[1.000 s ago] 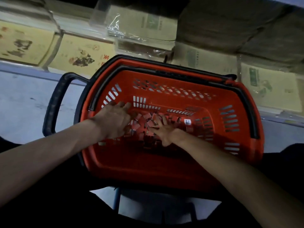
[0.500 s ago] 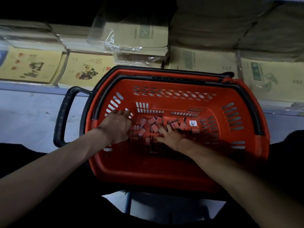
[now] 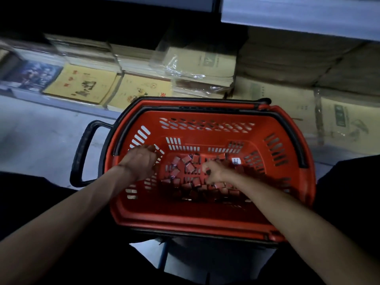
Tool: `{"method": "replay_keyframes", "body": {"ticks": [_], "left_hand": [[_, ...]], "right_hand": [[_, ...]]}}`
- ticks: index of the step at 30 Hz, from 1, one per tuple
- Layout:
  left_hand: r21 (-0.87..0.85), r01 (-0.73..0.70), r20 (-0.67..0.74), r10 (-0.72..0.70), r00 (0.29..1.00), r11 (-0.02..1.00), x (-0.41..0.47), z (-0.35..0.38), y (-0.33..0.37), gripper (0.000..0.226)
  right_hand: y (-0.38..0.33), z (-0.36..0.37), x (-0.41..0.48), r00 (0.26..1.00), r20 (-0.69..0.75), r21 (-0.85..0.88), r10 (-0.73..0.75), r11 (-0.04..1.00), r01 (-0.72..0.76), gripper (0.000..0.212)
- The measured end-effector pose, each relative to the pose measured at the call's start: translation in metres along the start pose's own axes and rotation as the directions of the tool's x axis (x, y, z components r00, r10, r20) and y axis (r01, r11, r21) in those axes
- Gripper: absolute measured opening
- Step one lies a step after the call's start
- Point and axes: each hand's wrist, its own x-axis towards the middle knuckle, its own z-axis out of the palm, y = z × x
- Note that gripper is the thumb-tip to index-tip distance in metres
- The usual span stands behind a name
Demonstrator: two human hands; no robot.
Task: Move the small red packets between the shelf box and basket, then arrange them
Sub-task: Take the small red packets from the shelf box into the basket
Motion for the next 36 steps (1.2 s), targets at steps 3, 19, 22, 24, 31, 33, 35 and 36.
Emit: {"method": "replay_keyframes", "body": {"ticks": [3, 19, 22, 24, 31, 33, 35, 36], "left_hand": [[-0.111, 0.076, 0.017, -0.074, 0.997, 0.991, -0.006, 0.006, -0.019, 0.045], [-0.486, 0.105, -0.127, -0.189, 0.974, 0.868, -0.029, -0.01, -0.049, 0.048], [-0.685, 0.033, -0.218, -0.247, 0.944, 0.728, -0.034, -0.031, -0.035, 0.042], [-0.947, -0.048, -0.16, -0.338, 0.927, 0.317, -0.04, -0.053, -0.024, 0.031], [-0.493, 0.04, 0.031, 0.028, 0.999, -0.869, -0.075, -0.144, -0.003, 0.051], [-0.476, -0.006, 0.045, -0.031, 0.998, -0.88, -0.074, -0.162, 0.004, 0.045], [-0.456, -0.036, 0.058, -0.07, 0.996, -0.889, -0.069, -0.178, 0.007, 0.039], [-0.464, -0.039, 0.066, -0.078, 0.995, -0.885, -0.064, -0.184, 0.008, 0.038]], "right_hand": [[-0.021, -0.033, -0.003, 0.991, 0.107, 0.238, 0.078, 0.966, -0.102, 0.033], [-0.152, -0.16, -0.084, 0.974, 0.217, 0.594, -0.068, 0.8, -0.077, 0.033], [-0.179, -0.168, -0.1, 0.968, 0.183, 0.584, -0.172, 0.811, 0.034, 0.036], [-0.198, -0.175, -0.118, 0.96, 0.104, 0.525, -0.259, 0.834, 0.168, 0.037], [-0.246, -0.186, -0.17, 0.782, -0.266, -0.017, -0.564, 0.813, 0.581, 0.038], [-0.247, -0.19, -0.18, 0.734, -0.326, -0.181, -0.596, 0.801, 0.57, 0.034], [-0.243, -0.199, -0.188, 0.731, -0.313, -0.294, -0.607, 0.793, 0.534, 0.032], [-0.239, -0.203, -0.191, 0.731, -0.301, -0.336, -0.612, 0.786, 0.519, 0.03]]}}
